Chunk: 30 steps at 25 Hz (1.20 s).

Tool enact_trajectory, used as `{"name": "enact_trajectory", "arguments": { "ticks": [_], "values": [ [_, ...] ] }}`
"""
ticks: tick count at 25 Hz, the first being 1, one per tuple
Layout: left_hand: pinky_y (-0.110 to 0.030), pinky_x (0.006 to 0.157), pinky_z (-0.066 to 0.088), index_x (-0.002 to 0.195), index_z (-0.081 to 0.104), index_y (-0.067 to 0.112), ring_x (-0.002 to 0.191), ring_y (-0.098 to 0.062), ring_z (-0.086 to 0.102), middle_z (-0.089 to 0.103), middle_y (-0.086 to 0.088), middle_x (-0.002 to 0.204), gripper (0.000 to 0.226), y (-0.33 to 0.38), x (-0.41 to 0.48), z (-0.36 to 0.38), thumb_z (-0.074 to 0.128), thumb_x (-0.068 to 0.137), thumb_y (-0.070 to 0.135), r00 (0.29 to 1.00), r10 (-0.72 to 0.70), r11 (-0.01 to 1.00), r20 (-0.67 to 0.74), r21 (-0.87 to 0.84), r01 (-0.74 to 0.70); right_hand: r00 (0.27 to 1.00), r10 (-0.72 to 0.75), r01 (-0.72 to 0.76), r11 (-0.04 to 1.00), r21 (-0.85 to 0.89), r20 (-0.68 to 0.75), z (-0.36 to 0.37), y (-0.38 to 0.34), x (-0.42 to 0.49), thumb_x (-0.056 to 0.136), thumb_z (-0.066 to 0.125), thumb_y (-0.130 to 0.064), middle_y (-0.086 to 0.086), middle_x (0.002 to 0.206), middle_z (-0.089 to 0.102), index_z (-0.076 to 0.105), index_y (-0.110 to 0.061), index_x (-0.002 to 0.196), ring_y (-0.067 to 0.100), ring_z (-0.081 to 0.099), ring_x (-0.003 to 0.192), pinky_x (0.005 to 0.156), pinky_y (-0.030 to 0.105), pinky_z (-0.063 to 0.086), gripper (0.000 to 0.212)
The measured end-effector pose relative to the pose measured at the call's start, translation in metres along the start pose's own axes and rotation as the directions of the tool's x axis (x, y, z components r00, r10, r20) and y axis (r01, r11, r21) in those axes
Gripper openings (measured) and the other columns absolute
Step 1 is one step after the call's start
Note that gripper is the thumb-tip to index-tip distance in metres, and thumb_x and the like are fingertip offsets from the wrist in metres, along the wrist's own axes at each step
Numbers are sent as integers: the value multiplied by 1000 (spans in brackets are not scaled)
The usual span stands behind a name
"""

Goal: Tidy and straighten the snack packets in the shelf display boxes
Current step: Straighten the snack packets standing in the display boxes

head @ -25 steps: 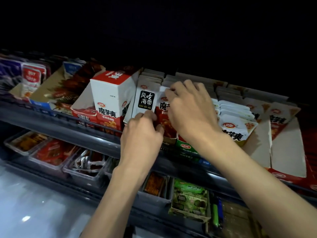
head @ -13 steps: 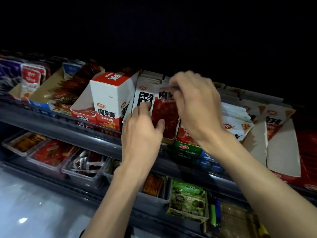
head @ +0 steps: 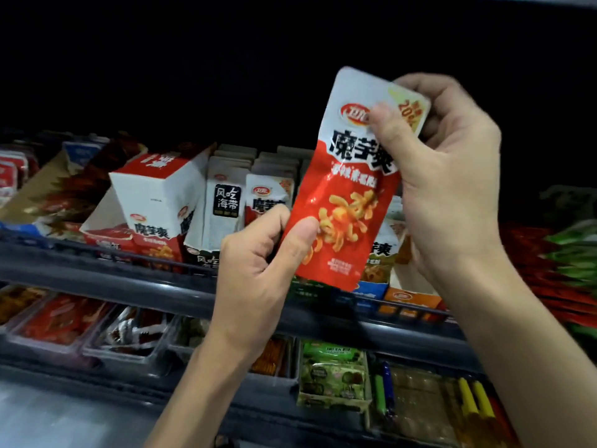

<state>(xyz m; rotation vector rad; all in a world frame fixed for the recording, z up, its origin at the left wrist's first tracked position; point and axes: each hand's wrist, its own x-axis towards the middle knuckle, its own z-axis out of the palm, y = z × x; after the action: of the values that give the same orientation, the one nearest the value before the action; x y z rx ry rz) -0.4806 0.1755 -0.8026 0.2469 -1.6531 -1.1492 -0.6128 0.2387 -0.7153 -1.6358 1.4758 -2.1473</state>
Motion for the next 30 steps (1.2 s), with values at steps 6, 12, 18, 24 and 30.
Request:
{"name": "enact_trajectory", "arguments": {
  "ticks": [6,12,18,24,30],
  "values": [
    [-25,55,48,73,49,4,64,-11,59,59,-4,67,34,-10,-5,28,55,91,33,992,-77,991,97,-97,86,973,221,-215,973,90,-71,-35,11,-13,96,62,-13,-1,92,72,55,-11,105,13,73,88,63,18,54,11],
    [-31,51,42,66,48,14,60,-10,52,51,2,63,31,-20,-9,51,56,92,30,993,-52,996,103,-62,59,948,314,-315,949,-8,-58,-67,5,-12,94,64,-16,-1,79,71,59,-5,107,1,68,62,46,7,42,18],
    [-19,54,47,67,57,9,60,-4,60,62,10,65,25,-22,-13,70,61,89,21,981,5,999,196,-34,2,945,325,-327,945,-30,-38,-79,1,-11,92,66,-13,0,80,71,60,-6,105,-1,64,53,42,6,39,16],
    [-22,50,45,69,61,0,52,-15,59,64,-2,63,27,-20,-11,80,66,86,21,953,-31,997,300,-53,49,939,268,-288,955,-67,-215,-84,15,-12,93,67,-12,5,92,73,61,-7,103,15,73,80,69,31,59,13],
    [-25,51,52,77,64,7,60,-15,66,68,1,71,28,-28,-18,90,67,90,31,948,-96,985,302,165,47,868,492,-491,830,-264,-68,-113,6,-6,88,71,-20,3,84,74,64,-7,107,1,66,54,42,9,42,24]
  ]
}}
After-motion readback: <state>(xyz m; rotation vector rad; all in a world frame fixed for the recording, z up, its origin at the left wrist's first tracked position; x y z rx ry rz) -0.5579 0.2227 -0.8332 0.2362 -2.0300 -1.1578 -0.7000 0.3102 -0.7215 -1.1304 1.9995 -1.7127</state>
